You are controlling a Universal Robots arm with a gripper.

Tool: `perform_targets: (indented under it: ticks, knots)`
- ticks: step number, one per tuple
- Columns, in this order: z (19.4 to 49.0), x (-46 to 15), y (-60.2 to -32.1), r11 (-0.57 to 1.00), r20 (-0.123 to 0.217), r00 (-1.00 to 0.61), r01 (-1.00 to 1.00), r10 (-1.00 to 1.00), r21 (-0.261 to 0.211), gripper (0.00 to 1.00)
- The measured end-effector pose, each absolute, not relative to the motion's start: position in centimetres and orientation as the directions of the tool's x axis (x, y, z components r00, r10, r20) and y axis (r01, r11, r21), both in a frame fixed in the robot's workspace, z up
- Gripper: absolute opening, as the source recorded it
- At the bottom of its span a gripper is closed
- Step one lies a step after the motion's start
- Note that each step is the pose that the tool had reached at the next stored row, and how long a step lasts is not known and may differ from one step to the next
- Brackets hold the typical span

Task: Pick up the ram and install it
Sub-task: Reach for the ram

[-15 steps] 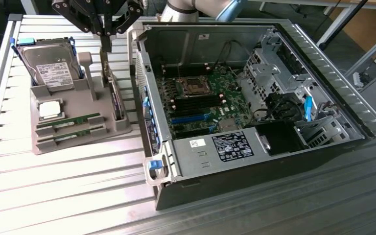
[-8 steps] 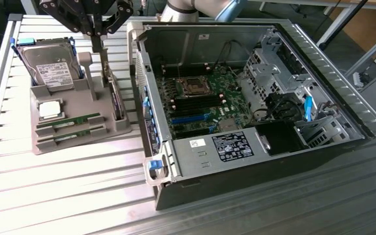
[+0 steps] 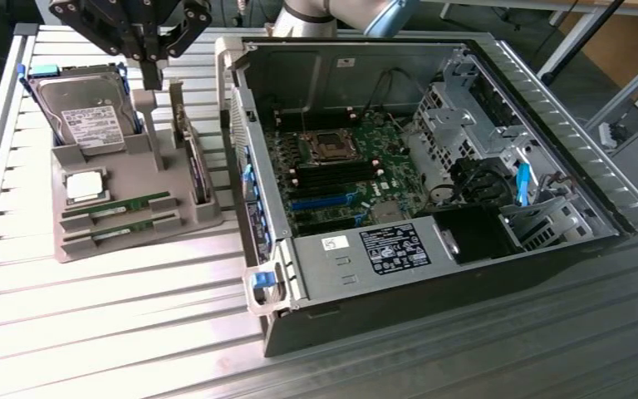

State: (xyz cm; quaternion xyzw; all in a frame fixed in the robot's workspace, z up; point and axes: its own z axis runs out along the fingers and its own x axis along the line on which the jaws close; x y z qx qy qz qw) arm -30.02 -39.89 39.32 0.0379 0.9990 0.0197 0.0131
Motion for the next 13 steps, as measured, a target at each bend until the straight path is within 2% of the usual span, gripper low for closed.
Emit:
perform_targets:
  ticks: [13]
  knots:
    - [39.3, -32.4, -39.9, 0.996, -0.025, -0.997, 0.075, 0.076, 0.040, 0.09]
